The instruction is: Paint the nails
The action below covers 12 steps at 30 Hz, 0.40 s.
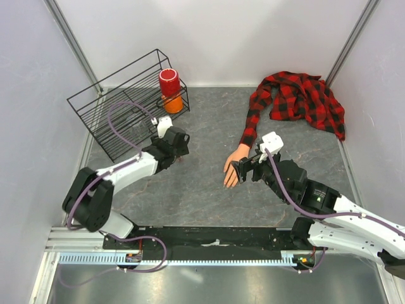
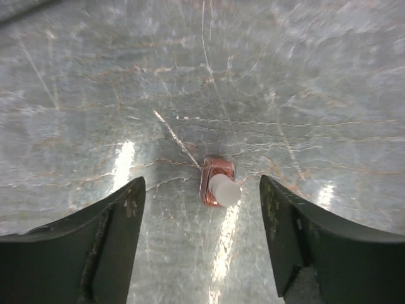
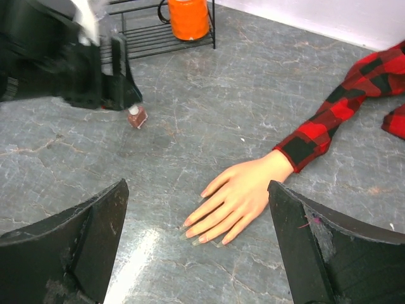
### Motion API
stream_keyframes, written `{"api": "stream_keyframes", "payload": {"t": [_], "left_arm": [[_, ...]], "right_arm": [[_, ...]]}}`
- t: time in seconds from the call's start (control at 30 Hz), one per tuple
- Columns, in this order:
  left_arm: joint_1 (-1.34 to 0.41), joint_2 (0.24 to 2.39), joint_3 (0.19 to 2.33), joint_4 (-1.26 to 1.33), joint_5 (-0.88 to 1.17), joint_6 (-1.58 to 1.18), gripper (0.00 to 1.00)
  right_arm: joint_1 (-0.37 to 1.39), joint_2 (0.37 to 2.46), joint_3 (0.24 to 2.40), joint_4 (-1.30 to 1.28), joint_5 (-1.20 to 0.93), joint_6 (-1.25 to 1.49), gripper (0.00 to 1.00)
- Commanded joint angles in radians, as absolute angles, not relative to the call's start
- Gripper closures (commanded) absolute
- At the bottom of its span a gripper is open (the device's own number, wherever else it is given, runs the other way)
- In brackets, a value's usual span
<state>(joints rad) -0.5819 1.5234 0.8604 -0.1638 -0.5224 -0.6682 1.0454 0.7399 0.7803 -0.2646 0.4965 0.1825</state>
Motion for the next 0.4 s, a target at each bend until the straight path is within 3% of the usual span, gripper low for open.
{"api": "stream_keyframes", "payload": {"t": [0.0, 0.17, 0.23, 0.37], "left_arm": [[-0.581, 1.330, 0.884, -0.227, -0.543, -0.670, 0.14], [-0.580, 1.108, 0.963, -0.302, -0.399, -0.577, 0.11], [-0.580, 1.007, 1.032, -0.319, -0.248, -0.522, 0.11], [-0.580, 0.888, 1.170, -0.336, -0.003, -0.462, 0.01]], "right_arm": [[1.046, 0.719, 0.857, -0.279, 0.570, 0.228, 0.02], [1.048, 0.716, 1.039, -0.457, 0.765, 0.256, 0.02], [1.048, 0.703, 1.104, -0.530, 0.790, 0.250, 0.02], [1.046, 0.669, 1.285, -0.586, 0.759, 0.216, 0.02]]}}
